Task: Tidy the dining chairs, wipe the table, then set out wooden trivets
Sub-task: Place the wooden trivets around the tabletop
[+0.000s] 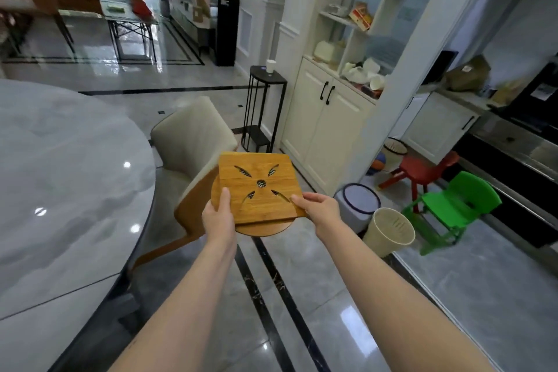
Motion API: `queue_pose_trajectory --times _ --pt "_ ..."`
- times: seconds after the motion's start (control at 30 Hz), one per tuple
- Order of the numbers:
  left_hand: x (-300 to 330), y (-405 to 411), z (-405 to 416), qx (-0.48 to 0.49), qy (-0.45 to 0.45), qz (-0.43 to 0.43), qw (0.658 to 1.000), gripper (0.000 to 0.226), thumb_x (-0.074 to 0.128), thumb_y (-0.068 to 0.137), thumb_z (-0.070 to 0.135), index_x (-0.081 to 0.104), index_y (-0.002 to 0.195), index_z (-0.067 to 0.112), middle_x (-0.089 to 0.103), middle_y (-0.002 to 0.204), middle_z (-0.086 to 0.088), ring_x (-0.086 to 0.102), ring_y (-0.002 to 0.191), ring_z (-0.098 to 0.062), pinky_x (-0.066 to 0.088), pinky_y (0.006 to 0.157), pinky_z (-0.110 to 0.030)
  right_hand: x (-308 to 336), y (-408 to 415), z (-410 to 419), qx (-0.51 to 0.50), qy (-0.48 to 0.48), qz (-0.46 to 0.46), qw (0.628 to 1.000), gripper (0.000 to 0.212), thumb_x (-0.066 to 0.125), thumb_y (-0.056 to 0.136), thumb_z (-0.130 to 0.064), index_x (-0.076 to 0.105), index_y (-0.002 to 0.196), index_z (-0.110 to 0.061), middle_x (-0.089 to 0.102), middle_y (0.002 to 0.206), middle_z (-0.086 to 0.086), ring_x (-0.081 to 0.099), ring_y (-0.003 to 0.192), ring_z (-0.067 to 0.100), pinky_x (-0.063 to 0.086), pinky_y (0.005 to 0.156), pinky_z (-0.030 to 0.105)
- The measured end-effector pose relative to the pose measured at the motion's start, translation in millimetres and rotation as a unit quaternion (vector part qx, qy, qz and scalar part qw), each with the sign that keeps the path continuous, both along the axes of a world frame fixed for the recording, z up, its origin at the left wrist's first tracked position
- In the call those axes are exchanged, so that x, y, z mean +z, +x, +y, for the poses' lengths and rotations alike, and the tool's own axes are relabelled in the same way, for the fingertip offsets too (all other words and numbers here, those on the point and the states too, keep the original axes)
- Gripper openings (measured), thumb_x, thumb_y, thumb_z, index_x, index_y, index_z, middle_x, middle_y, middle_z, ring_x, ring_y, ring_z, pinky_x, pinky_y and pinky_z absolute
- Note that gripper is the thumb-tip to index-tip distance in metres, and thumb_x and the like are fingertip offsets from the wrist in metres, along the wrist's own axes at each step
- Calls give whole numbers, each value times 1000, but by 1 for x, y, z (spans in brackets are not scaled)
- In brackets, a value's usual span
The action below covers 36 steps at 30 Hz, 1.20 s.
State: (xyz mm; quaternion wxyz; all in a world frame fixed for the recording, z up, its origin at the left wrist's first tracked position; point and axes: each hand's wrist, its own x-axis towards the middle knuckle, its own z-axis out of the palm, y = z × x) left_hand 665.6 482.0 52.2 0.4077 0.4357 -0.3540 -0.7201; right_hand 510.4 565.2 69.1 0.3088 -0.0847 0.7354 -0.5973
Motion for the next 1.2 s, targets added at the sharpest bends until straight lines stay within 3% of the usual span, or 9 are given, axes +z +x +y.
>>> queue_pose_trajectory --times 0.2,0.3,0.43,0.63,0.73,0.83,0.93,1.1,1.2 --pt "8 -66 -88 34 11 16 999 7 52 94 39 56 95 33 65 106 2 63 99 -16 51 89 -38 12 -76 -102 46 -7 -14 999 39 78 75 -5 63 111 0 66 107 14 63 99 24 48 100 36" --pt "4 -91 -129 63 10 26 998 9 53 94 38 56 98 30 64 109 0 62 100 -17 51 86 -36 10 -106 -153 78 -5 -37 996 35 79 74 -6 63 106 -5 65 108 12 62 102 25 48 99 37" --pt "-1 -131 -190 125 -3 25 992 23 52 93 41 55 110 25 63 109 0 62 98 -17 51 75 -31 5 -154 -237 150 16 -91 984 36 76 77 -6 62 110 -3 65 99 10 64 90 22 52 92 35" --pt "-3 -170 -270 222 34 33 974 35 53 87 55 56 111 30 64 113 -1 63 100 -22 52 88 -46 13 -200 -351 288 36 -114 950 42 69 84 -7 56 123 1 62 104 9 59 98 21 50 93 33" --pt "-1 -174 -312 305 36 57 950 41 47 92 52 53 122 25 65 110 0 63 98 -19 54 79 -38 19 -201 -409 360 43 -129 923 35 63 88 -5 55 121 4 62 99 7 56 97 20 47 89 28" --pt "-6 -163 -339 356 39 58 932 44 47 95 47 54 129 19 64 119 -5 62 104 -22 52 91 -45 17 -192 -448 406 56 -140 901 36 61 90 -6 54 123 5 59 120 14 55 105 23 46 91 28" --pt "-13 -143 -374 406 37 56 912 27 47 97 40 56 117 23 64 117 -7 62 106 -25 50 94 -48 14 -171 -500 458 74 -152 873 36 58 92 -6 50 125 7 55 124 15 53 117 27 45 94 29" --pt "-25 -109 -433 465 21 54 884 25 46 98 39 56 115 24 66 112 -6 63 105 -26 52 91 -47 10 -129 -582 514 71 -167 838 36 52 96 -8 49 129 6 60 111 12 57 85 17 48 88 32" --pt "-30 -89 -459 491 14 23 871 30 43 99 39 53 121 21 65 112 -4 64 101 -21 55 84 -39 3 -103 -624 528 95 -153 830 35 51 96 -9 49 129 3 61 102 11 55 80 16 46 95 33"
